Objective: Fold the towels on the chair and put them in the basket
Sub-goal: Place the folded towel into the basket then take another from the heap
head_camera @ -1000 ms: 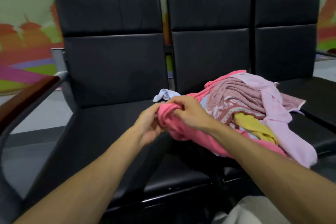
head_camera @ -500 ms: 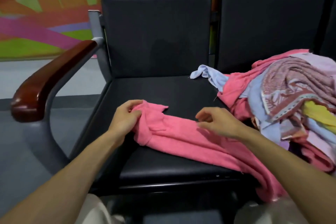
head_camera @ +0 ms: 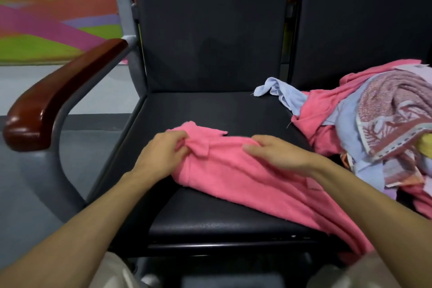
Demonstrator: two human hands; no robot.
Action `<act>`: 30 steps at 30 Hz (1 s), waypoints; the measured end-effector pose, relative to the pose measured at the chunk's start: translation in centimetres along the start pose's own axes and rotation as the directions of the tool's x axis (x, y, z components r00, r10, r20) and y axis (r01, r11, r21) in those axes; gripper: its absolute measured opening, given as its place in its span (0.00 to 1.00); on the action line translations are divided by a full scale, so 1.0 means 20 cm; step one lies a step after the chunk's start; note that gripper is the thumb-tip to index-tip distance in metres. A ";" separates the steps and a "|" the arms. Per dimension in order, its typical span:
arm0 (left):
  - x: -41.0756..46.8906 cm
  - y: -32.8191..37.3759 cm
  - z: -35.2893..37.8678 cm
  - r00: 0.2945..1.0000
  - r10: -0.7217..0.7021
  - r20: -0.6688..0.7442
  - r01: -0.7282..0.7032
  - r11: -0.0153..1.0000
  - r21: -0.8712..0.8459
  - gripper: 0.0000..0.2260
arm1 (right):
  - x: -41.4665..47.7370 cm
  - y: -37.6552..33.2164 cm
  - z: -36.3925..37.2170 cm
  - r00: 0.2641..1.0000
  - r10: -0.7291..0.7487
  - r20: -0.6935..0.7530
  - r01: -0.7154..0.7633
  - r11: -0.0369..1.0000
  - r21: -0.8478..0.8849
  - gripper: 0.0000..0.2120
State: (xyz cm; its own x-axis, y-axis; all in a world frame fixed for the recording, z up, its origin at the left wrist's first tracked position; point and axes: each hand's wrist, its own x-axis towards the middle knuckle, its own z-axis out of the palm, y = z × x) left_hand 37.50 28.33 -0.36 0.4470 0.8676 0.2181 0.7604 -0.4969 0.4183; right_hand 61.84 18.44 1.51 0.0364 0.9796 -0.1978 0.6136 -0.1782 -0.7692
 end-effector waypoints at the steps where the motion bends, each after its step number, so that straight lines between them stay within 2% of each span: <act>1: 0.03 -0.01 0.01 0.986 -0.094 -0.137 0.073 0.986 -0.148 0.03 | 0.00 0.02 -0.02 0.998 0.041 -0.045 -0.033 0.984 0.176 0.11; 2: 0.06 -0.03 0.02 0.941 -0.257 -0.220 0.164 0.916 -0.367 0.05 | -0.01 0.02 -0.04 0.992 0.080 -0.096 -0.047 0.952 0.303 0.08; 3: 0.09 -0.04 0.01 0.876 -0.425 -0.229 0.213 0.766 -0.607 0.05 | 0.00 0.05 -0.06 0.981 0.109 -0.162 -0.048 0.940 0.338 0.07; 4: 0.10 -0.06 0.02 0.814 -0.561 -0.149 0.244 0.564 -0.789 0.06 | 0.01 0.07 -0.08 0.965 0.132 -0.228 -0.048 0.940 0.339 0.07; 5: 0.12 -0.08 0.04 0.773 -0.632 -0.052 0.276 0.409 -0.870 0.08 | 0.02 0.10 -0.09 0.944 0.167 -0.285 -0.065 0.939 0.337 0.08; 6: 0.12 -0.09 0.05 0.760 -0.650 0.029 0.350 0.371 -0.860 0.12 | 0.02 0.10 -0.10 0.926 0.192 -0.325 -0.068 0.932 0.357 0.09; 7: 0.11 -0.09 0.07 0.756 -0.651 0.072 0.446 0.431 -0.784 0.16 | 0.02 0.11 -0.10 0.917 0.211 -0.338 -0.073 0.923 0.377 0.08; 8: 0.10 -0.08 0.08 0.748 -0.660 0.070 0.534 0.536 -0.654 0.23 | 0.01 0.11 -0.10 0.916 0.220 -0.336 -0.073 0.914 0.399 0.06; 10: 0.06 -0.04 0.08 0.761 -0.649 -0.001 0.617 0.724 -0.307 0.33 | -0.01 0.10 -0.10 0.918 0.247 -0.309 -0.092 0.893 0.440 0.03; 11: 0.04 -0.01 0.07 0.793 -0.609 0.012 0.605 0.785 -0.133 0.36 | -0.02 0.10 -0.10 0.915 0.268 -0.302 -0.102 0.876 0.471 0.02; 13: 0.00 0.06 0.04 0.827 -0.532 0.182 0.504 0.845 0.178 0.39 | -0.03 0.11 -0.10 0.910 0.288 -0.298 -0.088 0.838 0.539 0.02; 14: -0.02 0.09 0.04 0.820 -0.510 0.258 0.448 0.854 0.264 0.40 | -0.03 0.12 -0.10 0.909 0.296 -0.293 -0.083 0.819 0.568 0.04; 16: -0.05 0.15 0.06 0.837 -0.457 0.300 0.365 0.876 0.316 0.40 | -0.04 0.12 -0.11 0.903 0.302 -0.305 -0.083 0.819 0.567 0.03; 18: -0.06 0.22 0.10 0.877 -0.394 0.275 0.317 0.904 0.286 0.41 | -0.05 0.11 -0.12 0.911 0.297 -0.287 -0.087 0.817 0.570 0.06; 21: -0.06 0.34 0.20 0.913 -0.298 0.280 0.239 0.944 0.227 0.40 | -0.06 0.09 -0.11 0.954 0.249 -0.167 -0.085 0.759 0.645 0.08; 22: -0.05 0.36 0.23 0.932 -0.247 0.264 0.190 0.955 0.226 0.36 | -0.07 0.09 -0.10 0.965 0.232 -0.118 -0.095 0.735 0.671 0.09; 24: -0.04 0.40 0.27 0.973 -0.125 0.192 0.092 0.981 0.171 0.18 | -0.07 0.07 -0.11 0.980 0.192 -0.046 -0.105 0.706 0.701 0.13; 26: -0.02 0.40 0.28 0.986 -0.101 0.132 0.111 0.991 -0.076 0.11 | -0.07 0.08 -0.12 0.984 0.171 -0.048 -0.095 0.734 0.672 0.15; 27: -0.01 0.39 0.27 0.983 -0.146 0.114 0.171 0.952 -0.253 0.09 | -0.07 0.09 -0.12 0.979 0.184 -0.091 -0.086 0.770 0.632 0.15; 28: 0.01 0.38 0.26 0.972 -0.212 0.097 0.233 0.872 -0.430 0.08 | -0.06 0.10 -0.13 0.965 0.207 -0.159 -0.075 0.803 0.592 0.15; 30: 0.02 0.36 0.20 0.932 -0.349 0.095 0.305 0.619 -0.724 0.08 | -0.04 0.14 -0.17 0.924 0.253 -0.288 -0.061 0.839 0.541 0.18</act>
State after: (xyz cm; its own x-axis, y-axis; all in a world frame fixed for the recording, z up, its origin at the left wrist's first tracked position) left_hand 45.04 24.97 -0.81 0.1963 0.9802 -0.0264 0.2660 -0.0274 0.9636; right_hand 66.19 17.38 1.54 0.4156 0.8868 -0.2023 0.0859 -0.2597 -0.9619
